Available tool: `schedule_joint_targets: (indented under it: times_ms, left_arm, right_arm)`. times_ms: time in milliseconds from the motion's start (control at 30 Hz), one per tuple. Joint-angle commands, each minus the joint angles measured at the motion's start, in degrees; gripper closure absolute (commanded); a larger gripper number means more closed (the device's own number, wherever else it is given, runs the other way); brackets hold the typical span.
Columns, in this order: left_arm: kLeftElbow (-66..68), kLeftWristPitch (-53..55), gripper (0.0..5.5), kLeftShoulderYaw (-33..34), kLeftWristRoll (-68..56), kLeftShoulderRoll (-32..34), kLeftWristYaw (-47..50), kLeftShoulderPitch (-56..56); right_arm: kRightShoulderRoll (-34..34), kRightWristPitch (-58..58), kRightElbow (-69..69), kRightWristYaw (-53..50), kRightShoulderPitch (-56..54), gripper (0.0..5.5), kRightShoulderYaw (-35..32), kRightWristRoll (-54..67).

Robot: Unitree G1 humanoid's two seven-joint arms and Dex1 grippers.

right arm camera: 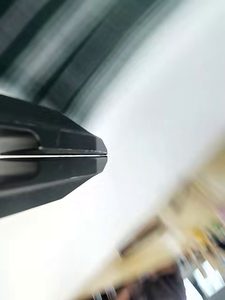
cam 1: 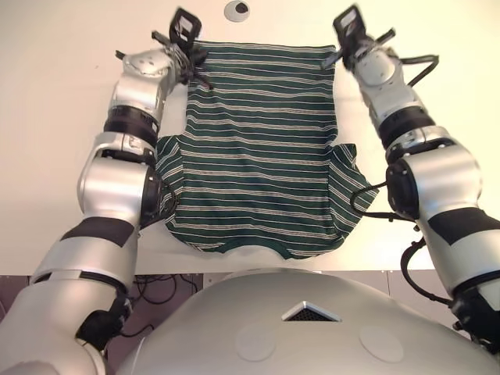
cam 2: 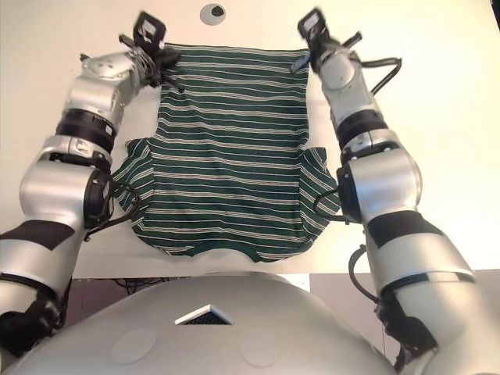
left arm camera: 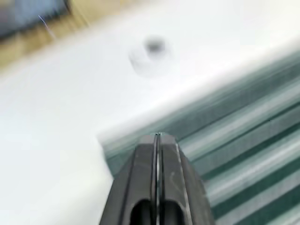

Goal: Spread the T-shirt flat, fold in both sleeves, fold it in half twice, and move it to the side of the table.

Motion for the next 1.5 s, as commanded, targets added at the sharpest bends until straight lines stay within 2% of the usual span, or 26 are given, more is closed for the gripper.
schedule_joint_targets:
  times_ms: [33,133,233,300,433,533,833,1167,1333,1400,1500]
  left_arm:
    - [-17.0,6.5,5.11,7.6,-7.0,7.5,-6.3,12.8]
    - [-46.4,21.8,4.61,14.5,-14.5,17.2,-13.9,40.2]
    - [-59.5,28.9,4.07,20.0,-19.4,24.2,-21.7,58.6]
    - [-62.7,30.0,3.94,21.7,-20.1,26.8,-25.3,66.3]
    - [-67.8,33.8,3.94,24.7,-22.2,30.1,-28.5,75.2]
    - [-70.6,37.6,3.94,25.9,-25.2,31.3,-29.6,76.9]
    - [-68.4,42.1,3.94,23.3,-28.1,24.5,-22.3,70.6]
    - [-70.9,40.2,5.43,23.9,-30.4,23.3,-21.8,70.4]
    - [-80.2,42.0,5.48,26.8,-36.6,22.8,-21.6,69.5]
    - [-85.0,43.2,5.48,25.1,-38.1,23.3,-21.2,69.2]
    - [-90.1,43.2,5.48,16.6,-35.2,23.1,-18.8,67.7]
  right_arm:
    - [-1.8,-7.6,-12.4,5.8,4.7,5.50,-4.2,6.1]
    - [-5.6,2.6,-41.2,13.8,23.0,5.50,-8.5,15.1]
    - [-10.3,15.5,-61.2,17.6,38.7,5.50,-12.3,19.7]
    - [-13.9,20.7,-65.5,21.7,43.1,5.50,-14.7,21.5]
    - [-20.5,27.0,-65.9,24.1,44.0,5.50,-18.3,20.7]
    - [-20.7,31.1,-67.7,23.0,44.1,5.50,-20.1,21.4]
    - [-19.0,33.2,-69.1,22.1,46.0,5.50,-16.4,19.6]
    - [-19.6,32.9,-69.2,22.5,47.4,5.50,-15.2,17.9]
    - [-20.5,33.0,-70.1,24.1,48.2,5.50,-14.8,17.6]
    - [-20.4,32.9,-69.7,24.2,48.0,5.50,-14.6,17.4]
    - [-19.4,32.9,-70.1,24.3,48.2,5.50,-13.3,16.7]
